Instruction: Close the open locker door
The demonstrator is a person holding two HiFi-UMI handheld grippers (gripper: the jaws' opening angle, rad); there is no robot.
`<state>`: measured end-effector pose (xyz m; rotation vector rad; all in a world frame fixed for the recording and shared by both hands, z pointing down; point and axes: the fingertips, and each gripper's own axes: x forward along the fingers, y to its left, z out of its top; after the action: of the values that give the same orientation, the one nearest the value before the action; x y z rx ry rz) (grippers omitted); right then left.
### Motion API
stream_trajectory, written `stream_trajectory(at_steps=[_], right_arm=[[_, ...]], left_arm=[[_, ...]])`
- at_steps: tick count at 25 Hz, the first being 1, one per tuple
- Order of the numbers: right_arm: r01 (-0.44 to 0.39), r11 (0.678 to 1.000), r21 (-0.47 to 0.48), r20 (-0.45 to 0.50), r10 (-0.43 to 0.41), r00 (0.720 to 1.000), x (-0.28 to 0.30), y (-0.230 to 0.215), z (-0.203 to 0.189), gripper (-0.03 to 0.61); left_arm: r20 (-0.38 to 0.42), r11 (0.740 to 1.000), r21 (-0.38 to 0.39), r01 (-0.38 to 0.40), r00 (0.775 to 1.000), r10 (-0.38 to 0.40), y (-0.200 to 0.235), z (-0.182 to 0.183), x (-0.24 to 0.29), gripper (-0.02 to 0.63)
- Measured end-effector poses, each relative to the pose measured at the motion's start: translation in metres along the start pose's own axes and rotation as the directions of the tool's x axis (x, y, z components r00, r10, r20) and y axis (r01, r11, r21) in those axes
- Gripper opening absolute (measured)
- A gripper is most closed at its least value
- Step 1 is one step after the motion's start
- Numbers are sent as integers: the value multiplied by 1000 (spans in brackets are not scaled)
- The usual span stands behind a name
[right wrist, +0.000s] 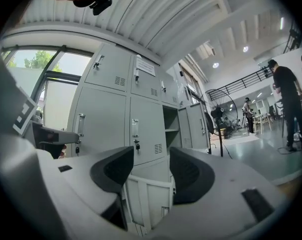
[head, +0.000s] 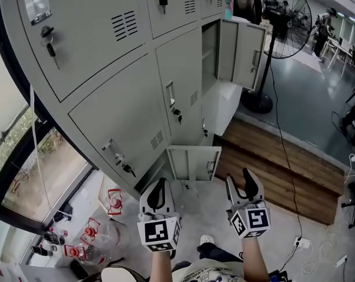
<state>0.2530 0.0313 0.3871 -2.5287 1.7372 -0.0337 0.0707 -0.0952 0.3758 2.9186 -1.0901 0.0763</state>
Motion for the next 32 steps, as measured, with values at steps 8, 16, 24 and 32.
stream_trajectory(at_steps=[8,16,24,32], right_arm=[[-80,997,-17,-20,80,997,41,-40,-6,225],[-135,991,-17,-70,134,989,66,-44,-28,225],[-170,985,-11,-107,168,980,101,-35,-53,225],[-146,989,-21,-155,141,978,154,-38,-75,225]], left_arm=[[-13,1000,-7,-27,1000,27,-23,-4,53,14],[-55,1000,1,-24,998,24,-26,-18,80,14],[-82,999,-5,34,996,-34,-17,-35,123,14],[-114,992,-26,127,985,-129,-11,-51,181,14]])
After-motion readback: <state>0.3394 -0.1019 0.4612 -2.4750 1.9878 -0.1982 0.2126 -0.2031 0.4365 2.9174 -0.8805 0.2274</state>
